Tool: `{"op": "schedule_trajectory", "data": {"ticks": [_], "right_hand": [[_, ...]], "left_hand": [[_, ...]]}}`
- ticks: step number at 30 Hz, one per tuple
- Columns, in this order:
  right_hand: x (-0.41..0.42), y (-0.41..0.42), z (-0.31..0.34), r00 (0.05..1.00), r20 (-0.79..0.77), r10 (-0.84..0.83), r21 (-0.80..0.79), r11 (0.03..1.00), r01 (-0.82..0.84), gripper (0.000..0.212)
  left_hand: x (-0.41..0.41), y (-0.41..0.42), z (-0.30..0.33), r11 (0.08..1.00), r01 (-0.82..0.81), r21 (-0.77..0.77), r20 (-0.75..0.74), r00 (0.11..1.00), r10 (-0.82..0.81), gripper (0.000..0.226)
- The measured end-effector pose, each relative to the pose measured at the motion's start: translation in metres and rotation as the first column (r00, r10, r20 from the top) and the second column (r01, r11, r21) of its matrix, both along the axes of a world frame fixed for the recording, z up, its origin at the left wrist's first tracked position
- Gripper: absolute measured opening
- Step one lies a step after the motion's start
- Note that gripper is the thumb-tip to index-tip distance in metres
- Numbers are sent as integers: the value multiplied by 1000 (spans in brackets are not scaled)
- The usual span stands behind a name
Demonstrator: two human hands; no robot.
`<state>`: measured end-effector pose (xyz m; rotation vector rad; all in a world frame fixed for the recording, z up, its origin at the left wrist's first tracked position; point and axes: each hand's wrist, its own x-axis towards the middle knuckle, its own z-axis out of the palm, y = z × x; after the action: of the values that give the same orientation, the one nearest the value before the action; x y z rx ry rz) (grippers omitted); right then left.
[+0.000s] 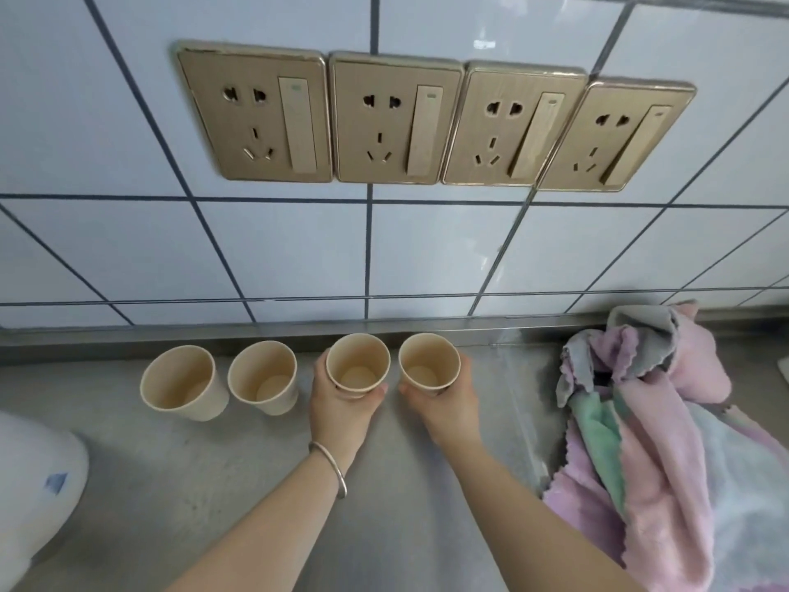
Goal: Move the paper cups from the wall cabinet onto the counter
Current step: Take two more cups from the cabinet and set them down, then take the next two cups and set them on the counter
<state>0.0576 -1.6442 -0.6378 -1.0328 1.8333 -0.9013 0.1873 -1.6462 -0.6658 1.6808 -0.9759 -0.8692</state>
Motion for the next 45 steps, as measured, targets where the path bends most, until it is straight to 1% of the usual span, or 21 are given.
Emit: {"op": "schedule_trajectory", "data": {"ticks": [4, 8, 11, 14, 16, 21, 24, 27, 30, 32, 35, 38, 40, 43, 45], "right_hand": [[0, 2, -6, 1000, -14, 14, 0, 1000, -14, 62], [-1, 10, -13, 1000, -24, -7, -20, 1000, 7, 71], [-2, 26, -13, 994, -99, -46, 7, 999, 47, 73], [-4, 50, -8, 982, -161, -98, 40, 994, 106, 67], [-5, 70, -1, 974, -177, -142, 53, 987, 154, 62], [-16, 133, 30, 946, -155, -283, 50, 954, 294, 54], [-33, 185, 55, 895, -171, -412, -7, 909, 417, 53], [-53, 248, 79, 829, -149, -540, -44, 841, 539, 51], [-72, 322, 100, 735, -156, -659, -74, 750, 657, 53], [-83, 377, 111, 643, -150, -751, -90, 658, 748, 53], [-97, 471, 125, 478, -142, -867, -113, 494, 862, 52], [-98, 578, 139, 302, -128, -945, -112, 317, 942, 52], [-91, 656, 150, 172, -126, -977, -146, 190, 971, 51], [-69, 775, 169, -1, -117, -993, -180, 20, 983, 45], [-48, 852, 181, -123, -110, -986, -198, -99, 975, 45]], "left_hand": [[1, 1, 0, 1000, 23, 11, 2, 1000, -23, 76], [3, 7, -4, 995, 85, 59, -2, 996, -85, 89], [5, 21, -3, 987, 113, 112, 15, 993, -115, 94], [4, 45, 8, 979, 65, 192, 44, 996, -75, 80], [3, 63, 18, 972, 95, 215, 33, 994, -104, 69], [-14, 101, 45, 924, 310, 222, -8, 949, -317, 48], [-40, 131, 69, 863, 475, 171, -36, 879, -476, 44], [-75, 175, 96, 743, 654, 140, -48, 754, -655, 42], [-114, 231, 121, 578, 810, 99, -27, 583, -812, 34], [-141, 274, 134, 440, 893, 89, -31, 444, -895, 33], [-182, 353, 154, 191, 979, 69, -71, 195, -978, 30], [-214, 447, 176, -8, 999, 31, -98, -5, -995, 27], [-228, 521, 188, -148, 989, 1, -88, -148, -985, 25], [-231, 644, 208, -391, 920, -34, -35, -393, -919, 25], [-222, 731, 222, -526, 849, -44, -38, -528, -848, 27]]}}
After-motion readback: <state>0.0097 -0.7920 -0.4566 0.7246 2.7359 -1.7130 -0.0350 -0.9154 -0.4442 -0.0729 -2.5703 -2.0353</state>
